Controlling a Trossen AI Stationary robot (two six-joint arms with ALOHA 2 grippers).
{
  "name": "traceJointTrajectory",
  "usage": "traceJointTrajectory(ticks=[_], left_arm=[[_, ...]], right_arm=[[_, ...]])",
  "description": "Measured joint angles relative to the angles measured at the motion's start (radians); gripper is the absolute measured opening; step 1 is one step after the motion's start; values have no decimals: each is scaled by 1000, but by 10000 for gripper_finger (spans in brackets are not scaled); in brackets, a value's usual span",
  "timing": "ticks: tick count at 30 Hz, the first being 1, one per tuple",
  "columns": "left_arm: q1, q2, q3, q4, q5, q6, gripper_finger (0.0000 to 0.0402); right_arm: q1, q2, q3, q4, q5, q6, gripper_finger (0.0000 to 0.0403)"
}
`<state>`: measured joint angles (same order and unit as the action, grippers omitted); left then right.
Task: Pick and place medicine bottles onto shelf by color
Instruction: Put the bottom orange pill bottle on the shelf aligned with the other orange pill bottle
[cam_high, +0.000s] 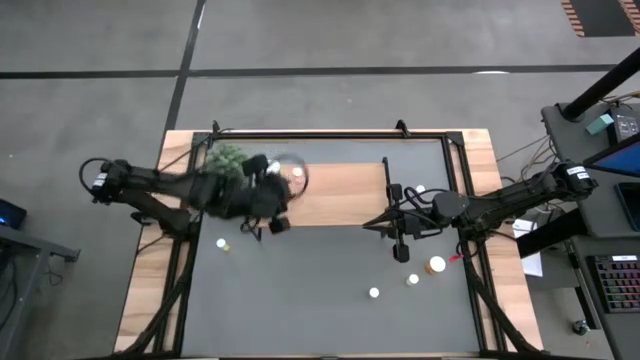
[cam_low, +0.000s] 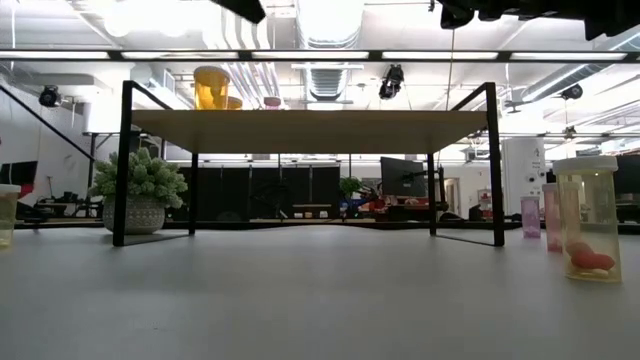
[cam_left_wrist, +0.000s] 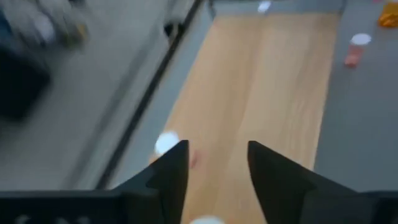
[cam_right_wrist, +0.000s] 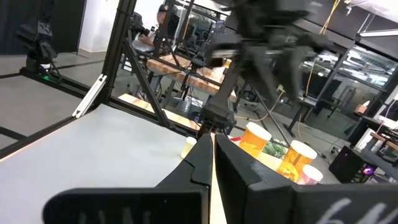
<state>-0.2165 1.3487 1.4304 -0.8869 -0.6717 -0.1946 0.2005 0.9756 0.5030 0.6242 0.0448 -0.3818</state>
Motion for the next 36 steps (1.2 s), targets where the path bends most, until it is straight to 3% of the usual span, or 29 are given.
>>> traceJointTrajectory(ticks=[5, 13, 19, 25, 36], left_arm=[[-80, -97, -236, 236, -99, 54, 70], [-77, -307, -512, 510, -98, 147, 5], [-56, -488, -665, 683, -90, 143, 0], [-54, -565, -838, 948, 7, 103, 0], [-52, -576, -925, 985, 12, 97, 0]], right_arm=[[0, 0, 0, 1, 0, 16, 9], [-1, 10, 49, -36, 44, 107, 9], [-7, 50, 108, -44, 45, 103, 9], [-13, 79, 178, -46, 89, 95, 9], [-46, 223, 345, -47, 89, 86, 9]])
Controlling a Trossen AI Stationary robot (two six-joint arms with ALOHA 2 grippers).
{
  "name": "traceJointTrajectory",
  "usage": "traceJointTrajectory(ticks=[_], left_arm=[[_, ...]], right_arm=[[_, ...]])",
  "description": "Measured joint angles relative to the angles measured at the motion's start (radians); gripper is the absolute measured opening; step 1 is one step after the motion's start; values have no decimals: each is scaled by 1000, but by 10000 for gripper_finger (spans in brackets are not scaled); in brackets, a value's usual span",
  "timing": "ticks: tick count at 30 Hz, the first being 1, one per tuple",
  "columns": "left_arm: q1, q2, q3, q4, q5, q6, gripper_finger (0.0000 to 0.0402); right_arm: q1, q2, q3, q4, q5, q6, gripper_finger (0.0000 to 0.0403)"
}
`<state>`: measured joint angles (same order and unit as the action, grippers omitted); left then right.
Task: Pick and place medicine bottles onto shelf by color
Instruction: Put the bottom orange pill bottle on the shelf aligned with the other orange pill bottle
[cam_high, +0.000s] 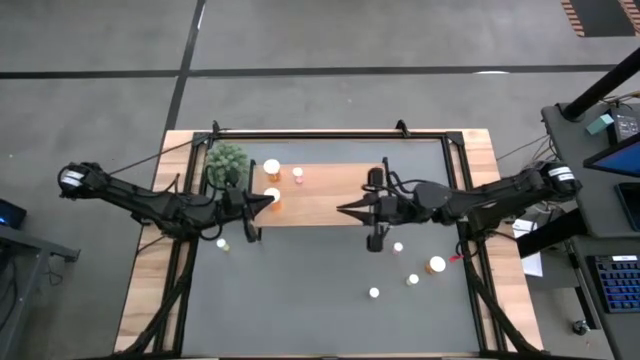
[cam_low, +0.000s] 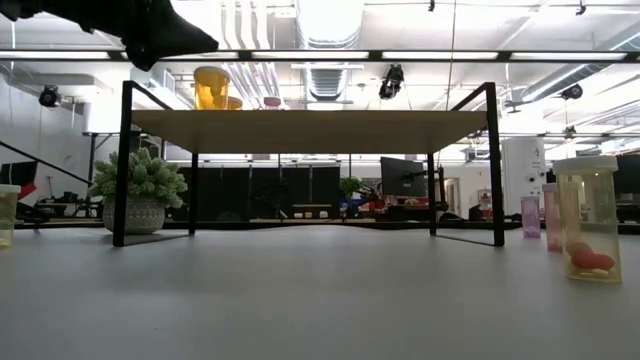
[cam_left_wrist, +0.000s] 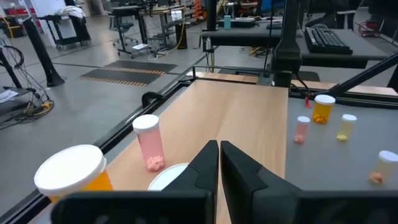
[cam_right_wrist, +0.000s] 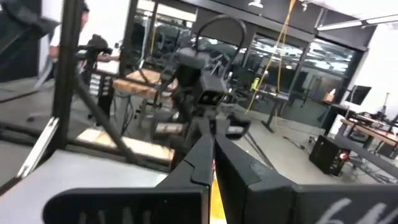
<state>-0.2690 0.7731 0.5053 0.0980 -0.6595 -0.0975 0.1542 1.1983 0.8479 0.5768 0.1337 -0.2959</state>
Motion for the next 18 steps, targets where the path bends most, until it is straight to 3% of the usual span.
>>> traceJointTrajectory(ticks=[5, 12, 18], left_arm=[[1, -23, 12, 2, -29, 51, 0], [1, -115, -25, -10, -28, 132, 0], [1, -163, -75, -8, -27, 135, 0]], right_arm=[[-56, 125, 167, -37, -1, 27, 9], [-128, 335, 454, -287, -3, 76, 9], [-171, 496, 588, -374, -48, 153, 9]])
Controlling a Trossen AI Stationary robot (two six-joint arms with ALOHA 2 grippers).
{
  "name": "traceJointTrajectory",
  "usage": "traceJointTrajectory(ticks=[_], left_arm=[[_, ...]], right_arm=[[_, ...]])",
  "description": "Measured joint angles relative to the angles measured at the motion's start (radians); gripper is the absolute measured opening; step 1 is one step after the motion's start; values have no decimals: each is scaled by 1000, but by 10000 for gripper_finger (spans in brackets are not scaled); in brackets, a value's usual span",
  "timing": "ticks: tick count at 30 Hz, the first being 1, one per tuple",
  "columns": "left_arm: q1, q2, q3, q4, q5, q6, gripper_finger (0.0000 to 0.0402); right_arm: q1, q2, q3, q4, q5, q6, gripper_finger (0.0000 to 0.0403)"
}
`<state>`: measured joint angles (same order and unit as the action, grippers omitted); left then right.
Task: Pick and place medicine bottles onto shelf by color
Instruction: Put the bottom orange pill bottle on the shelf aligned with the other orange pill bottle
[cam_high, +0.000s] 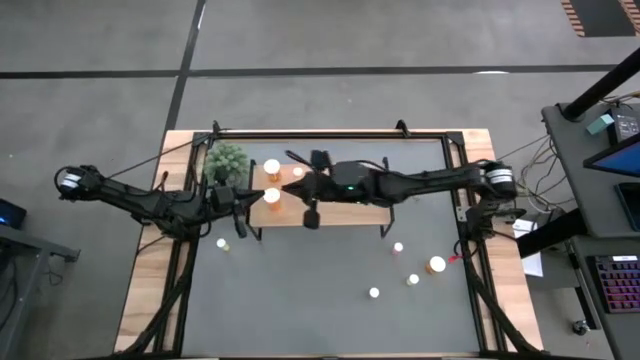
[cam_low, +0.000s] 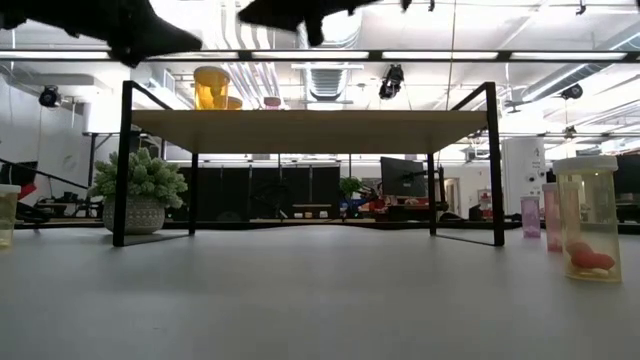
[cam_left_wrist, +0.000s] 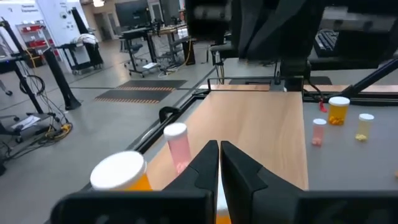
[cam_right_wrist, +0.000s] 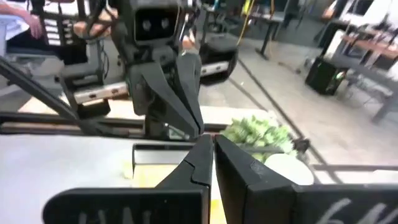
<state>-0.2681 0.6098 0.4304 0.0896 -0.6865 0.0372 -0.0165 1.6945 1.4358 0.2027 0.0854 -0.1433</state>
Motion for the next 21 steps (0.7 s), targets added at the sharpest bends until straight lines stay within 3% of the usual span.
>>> traceJointTrajectory(ticks=[10, 21], left_arm=[[0, -31, -30, 0, -2, -2, 0], [0, 39, -31, 7, 3, -6, 0]], right_arm=[[-59, 145, 116, -16, -93, 122, 8], [-61, 189, 147, -40, -94, 160, 8]])
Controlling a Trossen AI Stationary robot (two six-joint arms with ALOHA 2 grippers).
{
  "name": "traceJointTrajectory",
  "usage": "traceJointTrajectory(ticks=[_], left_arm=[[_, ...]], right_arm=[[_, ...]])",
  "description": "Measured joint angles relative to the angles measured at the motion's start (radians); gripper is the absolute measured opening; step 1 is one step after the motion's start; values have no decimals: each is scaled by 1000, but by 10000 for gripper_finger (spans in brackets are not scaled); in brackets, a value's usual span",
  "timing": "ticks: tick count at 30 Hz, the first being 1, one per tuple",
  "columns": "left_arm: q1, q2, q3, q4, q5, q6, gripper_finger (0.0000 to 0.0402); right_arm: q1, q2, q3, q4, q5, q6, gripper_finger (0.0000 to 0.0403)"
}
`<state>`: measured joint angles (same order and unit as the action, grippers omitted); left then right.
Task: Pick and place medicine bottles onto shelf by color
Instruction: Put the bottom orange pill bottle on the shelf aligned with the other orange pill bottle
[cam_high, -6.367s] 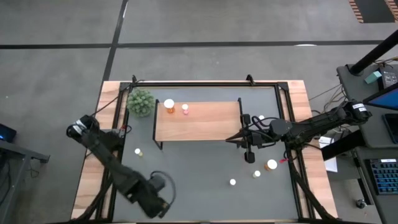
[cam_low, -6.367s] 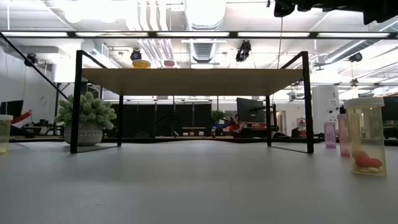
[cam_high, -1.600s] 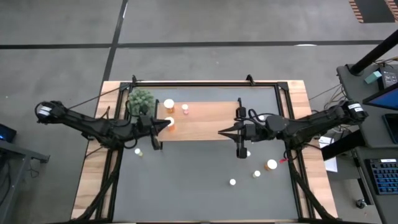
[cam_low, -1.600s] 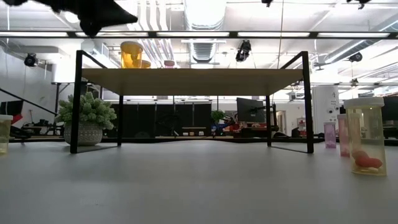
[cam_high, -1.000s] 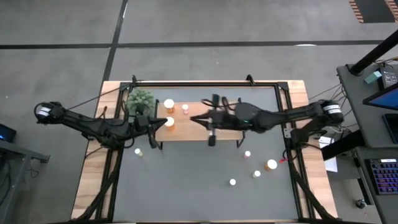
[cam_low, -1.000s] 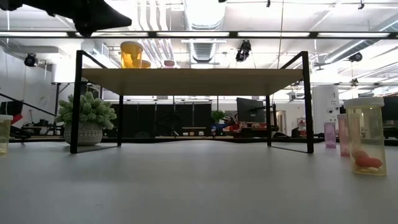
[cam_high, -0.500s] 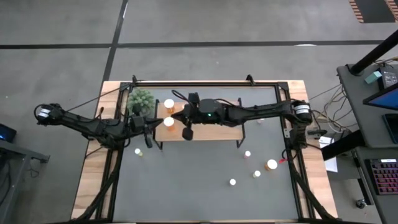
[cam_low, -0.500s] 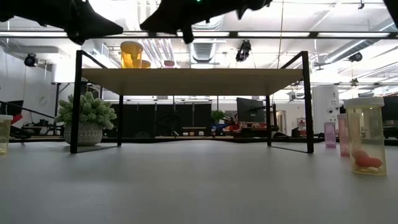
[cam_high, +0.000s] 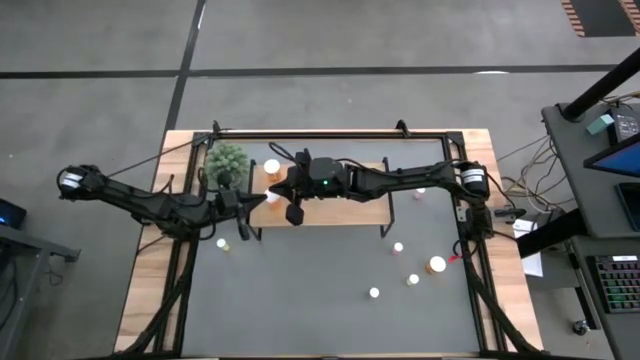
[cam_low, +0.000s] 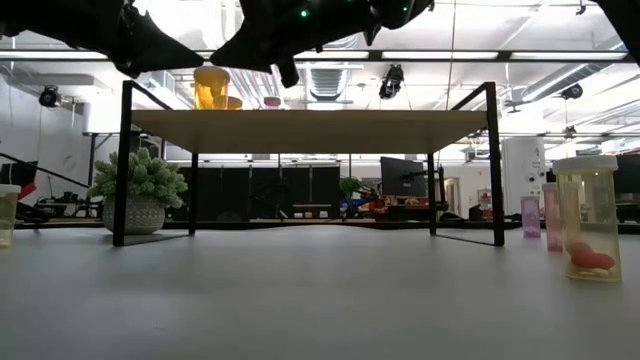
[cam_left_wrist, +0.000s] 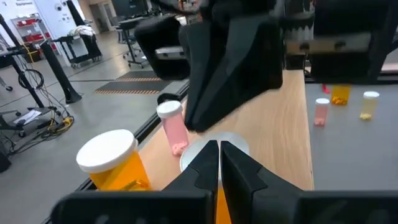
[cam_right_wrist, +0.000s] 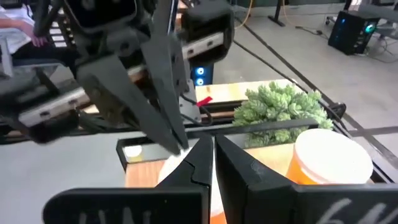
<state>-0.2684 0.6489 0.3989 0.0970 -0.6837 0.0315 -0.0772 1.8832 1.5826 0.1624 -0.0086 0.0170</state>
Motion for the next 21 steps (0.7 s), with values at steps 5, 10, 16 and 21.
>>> traceJointTrajectory(ticks=[5, 10, 16, 21], left_arm=[[0, 9, 0, 1, 1, -18, 0], [0, 22, 0, 9, 1, -28, 0], [-1, 59, 0, 26, 1, -53, 0], [-1, 77, 1, 26, 1, -95, 0]], right_arm=[[0, 13, 0, -24, 0, 1, 8], [0, 13, -1, -42, 0, 10, 8], [3, 13, -1, -46, 1, 10, 8], [3, 12, -1, -55, 1, 10, 9]])
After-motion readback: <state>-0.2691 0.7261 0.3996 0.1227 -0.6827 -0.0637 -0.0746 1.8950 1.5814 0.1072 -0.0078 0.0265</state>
